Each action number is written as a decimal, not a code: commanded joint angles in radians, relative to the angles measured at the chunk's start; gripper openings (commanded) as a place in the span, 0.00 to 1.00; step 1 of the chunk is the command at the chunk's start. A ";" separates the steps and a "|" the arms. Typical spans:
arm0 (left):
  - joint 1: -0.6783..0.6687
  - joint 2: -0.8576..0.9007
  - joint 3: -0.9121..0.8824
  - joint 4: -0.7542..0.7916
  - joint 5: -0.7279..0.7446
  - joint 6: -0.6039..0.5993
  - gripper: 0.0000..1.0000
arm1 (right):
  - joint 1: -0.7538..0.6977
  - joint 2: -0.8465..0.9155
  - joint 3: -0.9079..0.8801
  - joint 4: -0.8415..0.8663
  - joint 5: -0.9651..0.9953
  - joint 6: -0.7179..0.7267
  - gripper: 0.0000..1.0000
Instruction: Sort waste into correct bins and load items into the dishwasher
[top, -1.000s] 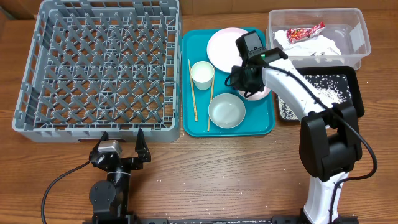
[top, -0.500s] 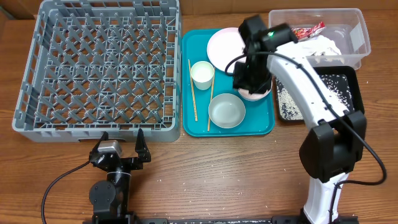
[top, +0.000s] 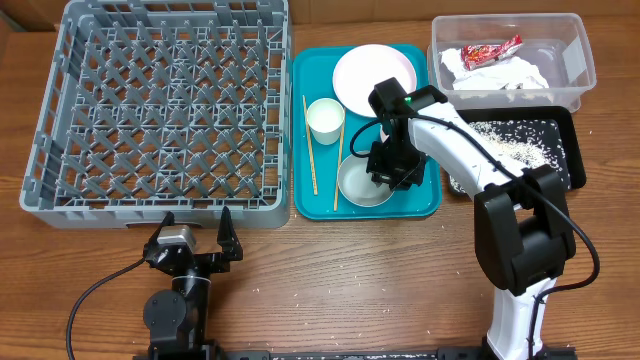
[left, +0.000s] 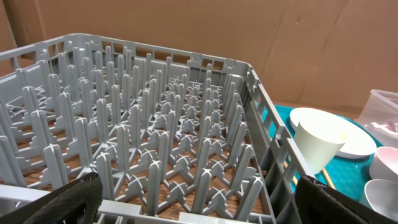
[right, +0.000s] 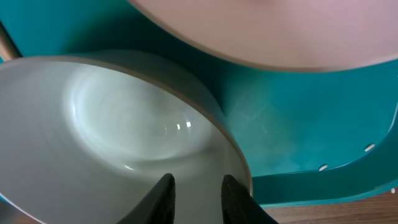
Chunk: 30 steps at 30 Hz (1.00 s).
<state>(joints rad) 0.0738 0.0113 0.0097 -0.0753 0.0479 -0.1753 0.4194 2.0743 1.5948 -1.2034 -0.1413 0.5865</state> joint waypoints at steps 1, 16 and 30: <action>0.005 -0.003 -0.005 0.000 -0.006 0.019 1.00 | -0.002 -0.002 -0.006 -0.021 0.009 0.013 0.27; 0.005 -0.003 -0.005 0.000 -0.006 0.019 1.00 | 0.000 -0.113 0.125 -0.184 0.069 -0.036 0.27; 0.005 -0.003 -0.005 0.000 -0.006 0.019 1.00 | 0.000 -0.138 0.029 -0.142 0.149 0.044 0.31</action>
<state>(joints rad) 0.0738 0.0113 0.0097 -0.0753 0.0479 -0.1753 0.4194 1.9659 1.6527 -1.3621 -0.0189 0.6098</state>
